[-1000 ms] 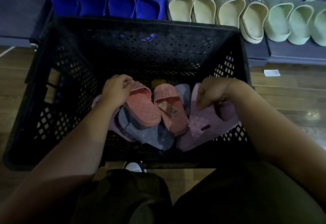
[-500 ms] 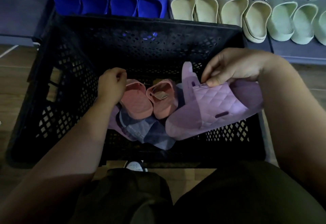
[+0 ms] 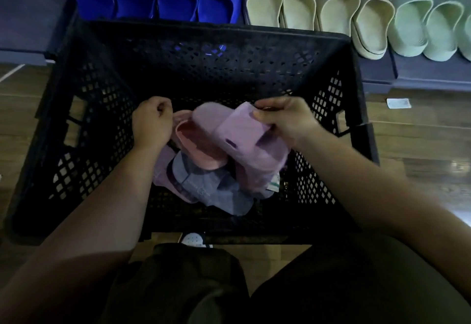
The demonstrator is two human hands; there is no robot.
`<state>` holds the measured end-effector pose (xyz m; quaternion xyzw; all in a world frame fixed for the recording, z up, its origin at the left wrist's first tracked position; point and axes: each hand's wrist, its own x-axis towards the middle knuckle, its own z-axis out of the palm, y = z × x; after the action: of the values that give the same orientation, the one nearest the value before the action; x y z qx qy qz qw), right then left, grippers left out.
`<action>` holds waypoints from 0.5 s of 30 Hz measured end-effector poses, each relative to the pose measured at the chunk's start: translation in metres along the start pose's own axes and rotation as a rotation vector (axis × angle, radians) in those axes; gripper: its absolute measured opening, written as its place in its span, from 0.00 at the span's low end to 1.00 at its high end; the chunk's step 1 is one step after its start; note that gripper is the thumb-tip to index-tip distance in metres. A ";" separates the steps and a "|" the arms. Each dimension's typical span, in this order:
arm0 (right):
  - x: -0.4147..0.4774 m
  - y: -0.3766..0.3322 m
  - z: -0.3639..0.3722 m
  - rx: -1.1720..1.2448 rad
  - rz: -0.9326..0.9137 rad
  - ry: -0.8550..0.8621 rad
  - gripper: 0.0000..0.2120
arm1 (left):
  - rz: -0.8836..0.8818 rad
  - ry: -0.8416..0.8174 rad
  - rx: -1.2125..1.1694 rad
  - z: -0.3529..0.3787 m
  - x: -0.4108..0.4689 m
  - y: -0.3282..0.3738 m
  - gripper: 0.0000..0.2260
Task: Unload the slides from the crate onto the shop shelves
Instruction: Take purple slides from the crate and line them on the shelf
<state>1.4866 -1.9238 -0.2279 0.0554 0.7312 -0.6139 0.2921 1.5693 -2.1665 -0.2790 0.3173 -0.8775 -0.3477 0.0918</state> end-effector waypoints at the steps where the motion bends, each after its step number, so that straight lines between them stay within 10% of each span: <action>1: 0.000 0.008 0.008 0.074 0.025 0.029 0.15 | -0.007 -0.001 -0.010 0.000 0.000 0.000 0.13; 8: 0.000 0.025 0.012 -0.148 0.070 -0.094 0.16 | 0.016 0.002 -0.002 0.002 0.000 0.001 0.13; 15: 0.019 0.031 -0.017 -1.128 -0.317 0.049 0.21 | 0.015 -0.025 0.021 0.004 0.002 -0.004 0.13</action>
<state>1.4788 -1.9057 -0.2627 -0.2045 0.9509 -0.1646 0.1641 1.5681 -2.1671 -0.2848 0.3074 -0.8845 -0.3417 0.0799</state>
